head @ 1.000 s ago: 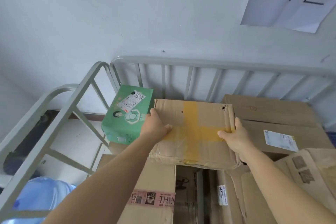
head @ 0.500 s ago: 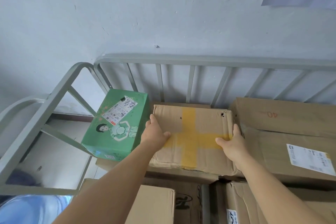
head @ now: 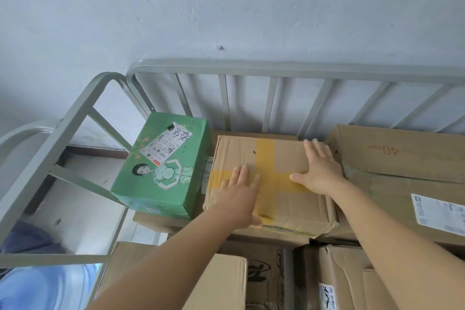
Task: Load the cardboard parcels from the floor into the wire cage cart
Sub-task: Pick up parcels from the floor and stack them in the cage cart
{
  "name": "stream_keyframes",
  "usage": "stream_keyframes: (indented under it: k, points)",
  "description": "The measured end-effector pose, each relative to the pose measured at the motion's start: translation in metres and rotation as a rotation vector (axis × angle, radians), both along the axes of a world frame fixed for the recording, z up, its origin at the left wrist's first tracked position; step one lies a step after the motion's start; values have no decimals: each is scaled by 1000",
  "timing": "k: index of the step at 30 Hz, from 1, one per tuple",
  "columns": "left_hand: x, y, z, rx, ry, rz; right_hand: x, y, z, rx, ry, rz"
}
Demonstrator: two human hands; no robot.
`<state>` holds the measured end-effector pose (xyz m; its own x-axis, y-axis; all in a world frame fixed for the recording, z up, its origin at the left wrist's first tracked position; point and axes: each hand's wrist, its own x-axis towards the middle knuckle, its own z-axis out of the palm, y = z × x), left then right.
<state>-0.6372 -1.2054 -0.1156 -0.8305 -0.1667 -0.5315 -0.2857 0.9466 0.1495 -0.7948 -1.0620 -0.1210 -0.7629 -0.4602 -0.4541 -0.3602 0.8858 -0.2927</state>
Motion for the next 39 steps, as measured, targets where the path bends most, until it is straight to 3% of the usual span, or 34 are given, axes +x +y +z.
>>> stream_keyframes:
  k: [4, 8, 10, 13, 16, 19, 27, 32, 39]
  points:
    - [-3, -12, -3, -38, 42, -41, -15, -10, 5, 98, -6, 153]
    - [-12, -34, -6, -88, 84, -30, -20, -12, 13, 175, 32, 140]
    - [-17, -42, -7, -120, 153, 61, -18, -11, 16, 177, 7, 50]
    - [-20, -50, -7, -131, 273, 365, -8, -2, 13, 180, -19, -87]
    - [-21, -45, -6, 110, 269, 603, 8, 3, 12, 237, -24, -131]
    - [-18, -33, -5, 305, 256, 636, 28, -5, 12, 239, -83, -144]
    - [-20, -63, 0, 190, 192, 513, 68, -27, 4, 92, -161, -171]
    - [-24, -82, -10, 32, 205, 326, 80, -45, -2, 18, -168, -177]
    - [-5, -68, -7, -64, 23, 158, 88, -44, -11, -129, -167, -175]
